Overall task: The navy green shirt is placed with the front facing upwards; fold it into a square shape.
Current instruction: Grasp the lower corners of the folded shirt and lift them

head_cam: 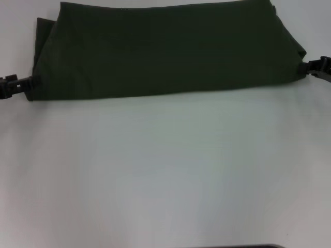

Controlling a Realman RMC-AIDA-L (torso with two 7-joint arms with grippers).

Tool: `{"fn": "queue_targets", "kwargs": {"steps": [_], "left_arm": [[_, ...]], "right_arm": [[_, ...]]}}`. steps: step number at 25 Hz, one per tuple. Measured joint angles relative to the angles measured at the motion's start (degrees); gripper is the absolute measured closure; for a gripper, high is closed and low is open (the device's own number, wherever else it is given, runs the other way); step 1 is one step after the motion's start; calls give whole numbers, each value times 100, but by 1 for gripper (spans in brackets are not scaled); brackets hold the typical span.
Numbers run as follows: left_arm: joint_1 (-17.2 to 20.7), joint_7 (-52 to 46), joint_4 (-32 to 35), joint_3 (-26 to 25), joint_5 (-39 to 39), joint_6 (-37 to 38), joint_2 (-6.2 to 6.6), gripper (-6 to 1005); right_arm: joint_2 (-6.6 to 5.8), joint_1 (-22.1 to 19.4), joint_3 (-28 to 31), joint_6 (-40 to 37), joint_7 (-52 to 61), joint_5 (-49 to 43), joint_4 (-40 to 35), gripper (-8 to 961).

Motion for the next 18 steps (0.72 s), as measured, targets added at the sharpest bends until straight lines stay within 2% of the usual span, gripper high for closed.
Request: {"fn": "queue_targets", "kwargs": {"steps": [7,18], "left_arm": [[-139,-145,-44,-8,328,-180,-15,113],[-187,-160,-98,7,366,-334,2,116]], "right_arm": [[-27,20,0,-51,-26,0,-2,944],[-30,-3,10,-60,-20,-1,0,943]]}}
